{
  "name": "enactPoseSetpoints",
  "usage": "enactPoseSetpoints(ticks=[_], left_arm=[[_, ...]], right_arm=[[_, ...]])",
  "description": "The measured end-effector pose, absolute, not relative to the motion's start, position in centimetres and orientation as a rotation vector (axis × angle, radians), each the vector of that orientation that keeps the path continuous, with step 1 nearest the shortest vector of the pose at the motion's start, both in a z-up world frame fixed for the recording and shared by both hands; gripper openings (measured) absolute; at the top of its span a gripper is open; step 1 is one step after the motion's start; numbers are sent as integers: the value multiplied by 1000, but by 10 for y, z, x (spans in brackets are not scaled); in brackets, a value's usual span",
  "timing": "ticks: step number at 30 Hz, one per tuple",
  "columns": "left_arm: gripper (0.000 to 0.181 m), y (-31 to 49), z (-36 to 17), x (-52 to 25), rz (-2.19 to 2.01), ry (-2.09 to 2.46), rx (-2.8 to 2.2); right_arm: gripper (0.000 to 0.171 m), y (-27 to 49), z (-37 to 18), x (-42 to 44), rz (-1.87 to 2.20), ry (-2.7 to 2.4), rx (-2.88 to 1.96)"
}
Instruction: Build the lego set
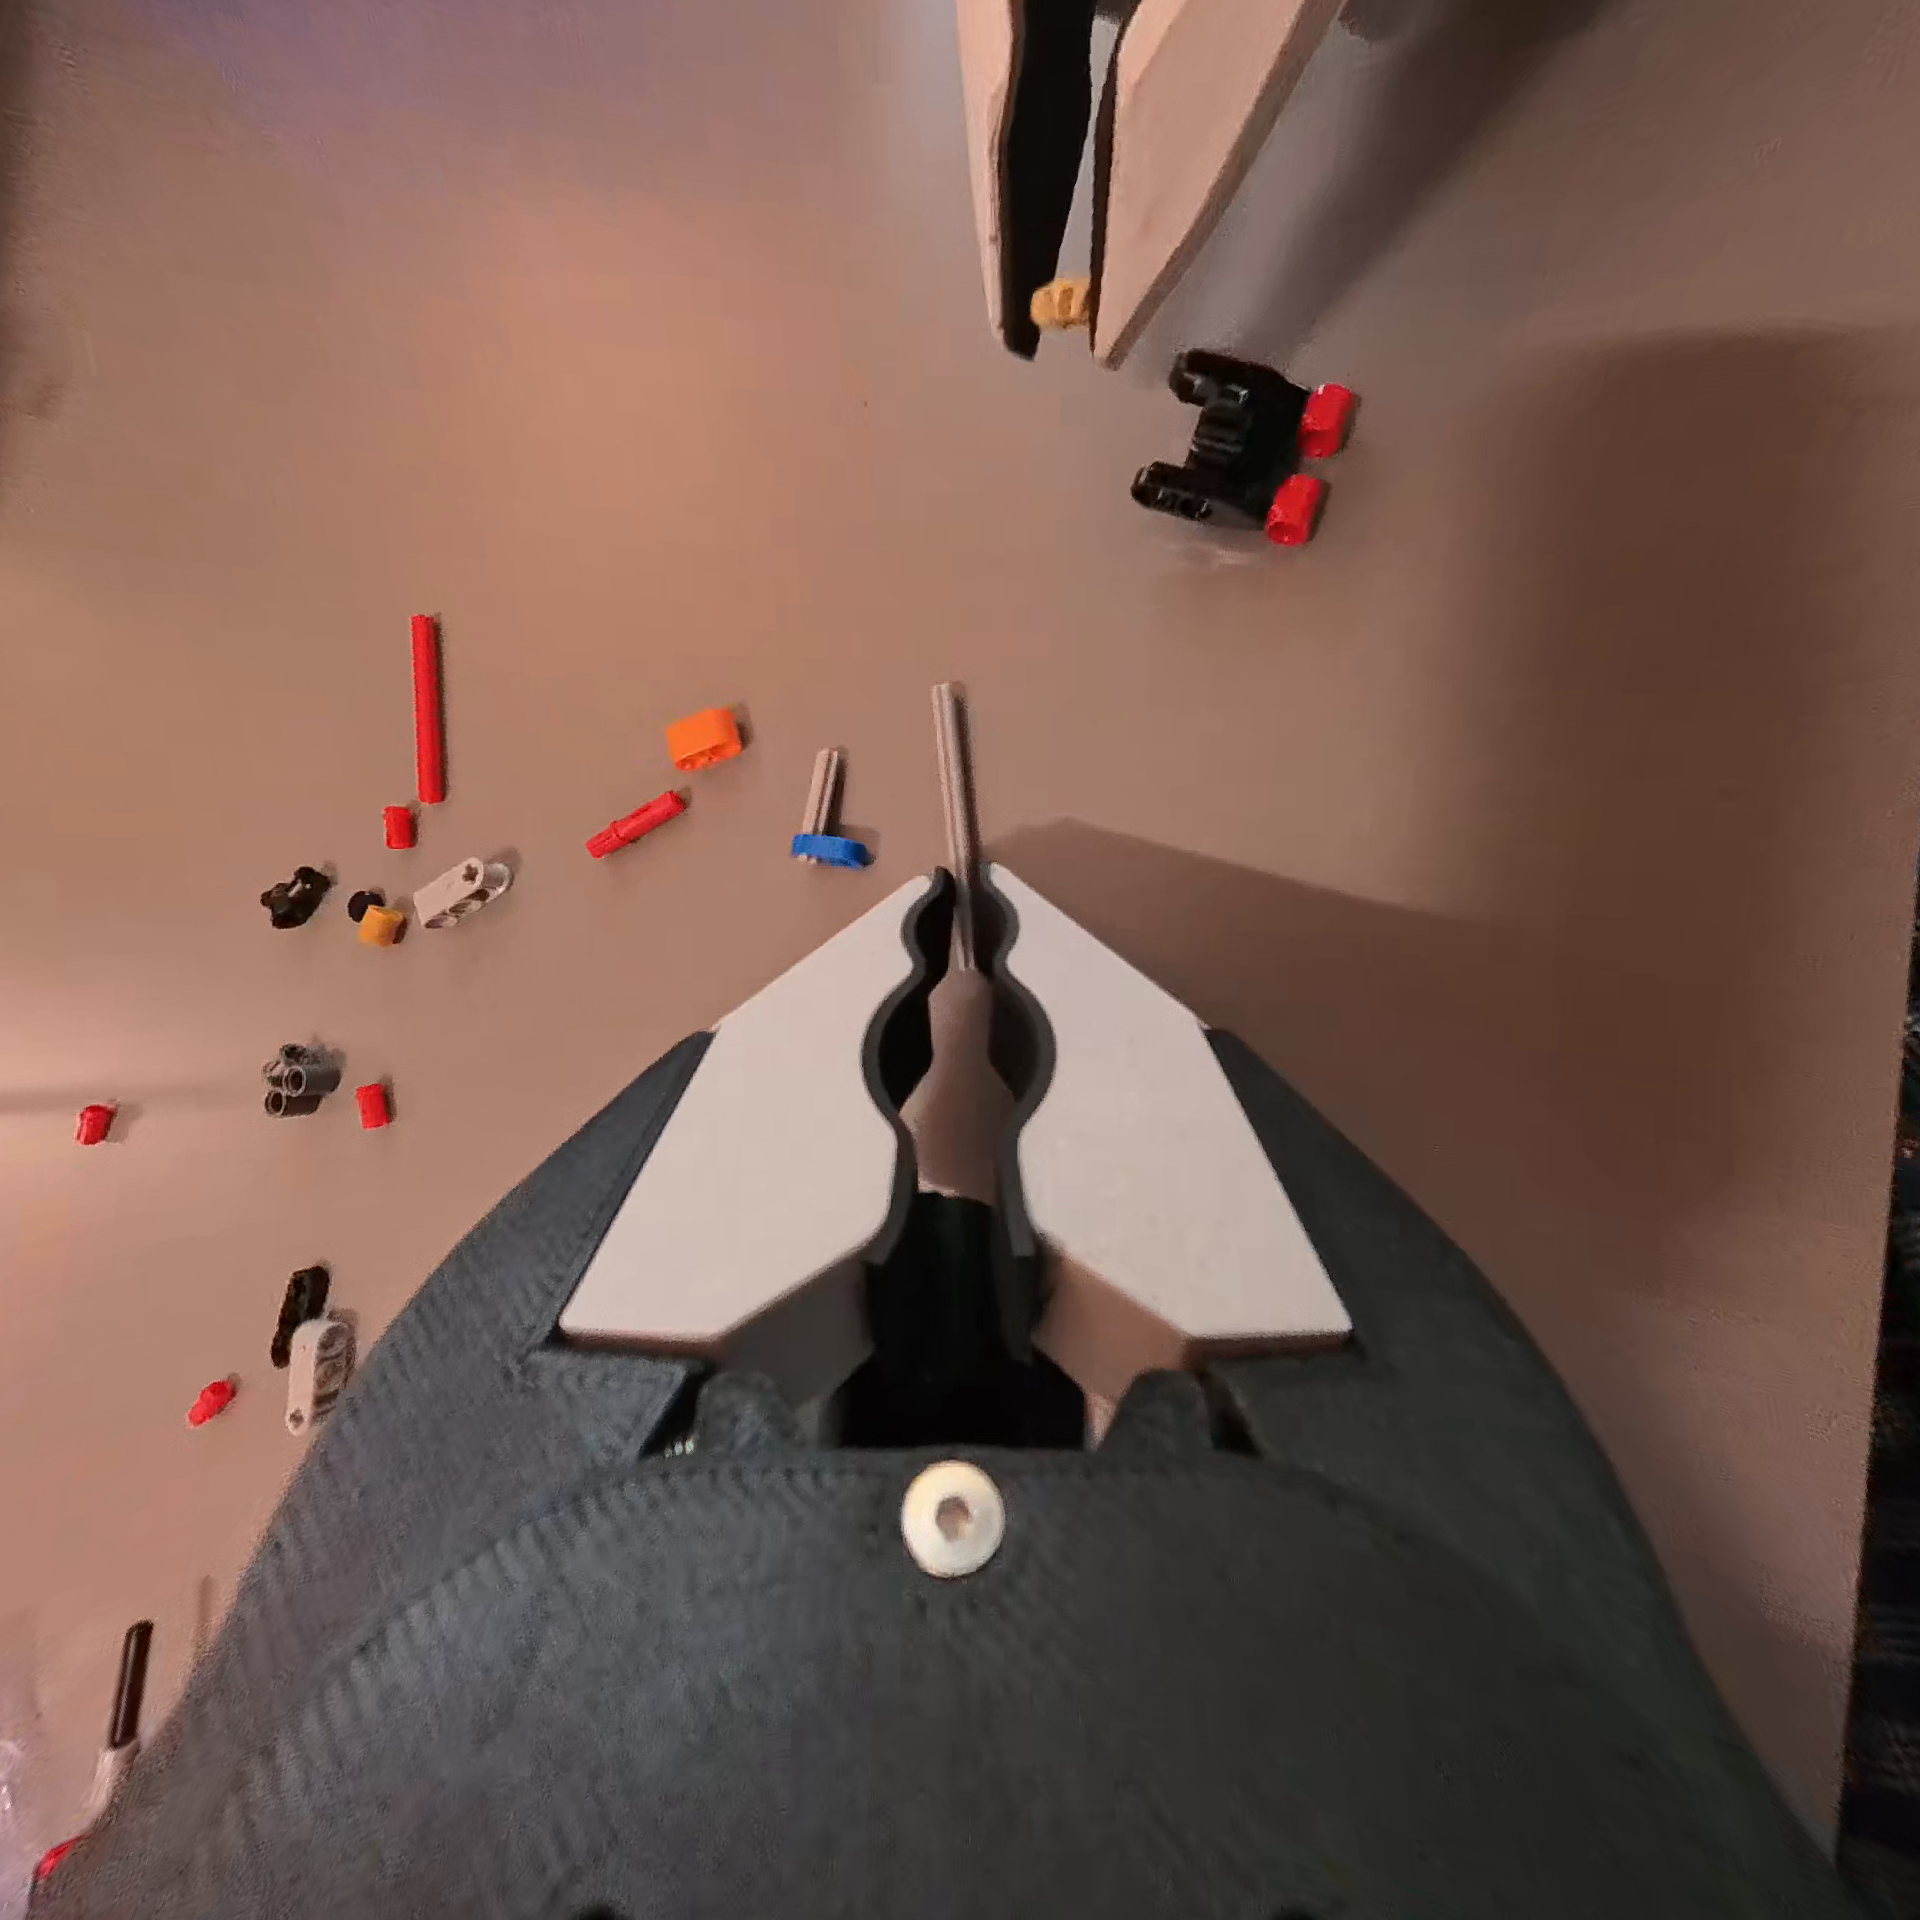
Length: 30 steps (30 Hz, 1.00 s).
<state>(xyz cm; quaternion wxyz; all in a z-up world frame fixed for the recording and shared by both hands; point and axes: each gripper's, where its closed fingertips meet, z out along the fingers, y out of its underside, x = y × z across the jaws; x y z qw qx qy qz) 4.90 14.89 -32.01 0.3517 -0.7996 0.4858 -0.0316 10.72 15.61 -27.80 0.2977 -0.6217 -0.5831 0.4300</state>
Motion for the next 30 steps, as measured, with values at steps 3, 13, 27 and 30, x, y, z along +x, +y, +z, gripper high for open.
enactPoseSetpoints(ticks=[3, 13, 27, 30], left_arm=[[3, 147, -320, 47, -91, 1246, -2068], [2, 146, -312, 35, -99, 1220, -2039], [3, 143, -296, 52, -178, 1199, -1903], [3, 141, -296, 54, -187, 1202, -1901]], right_arm=[[9, 151, -281, 100, 1106, -1596, -1631], [16, 120, -319, 72, 720, -1998, -1519], [8, 129, -310, 83, 717, -1909, -1589], [5, 127, -318, 82, 664, -1955, -1581]])
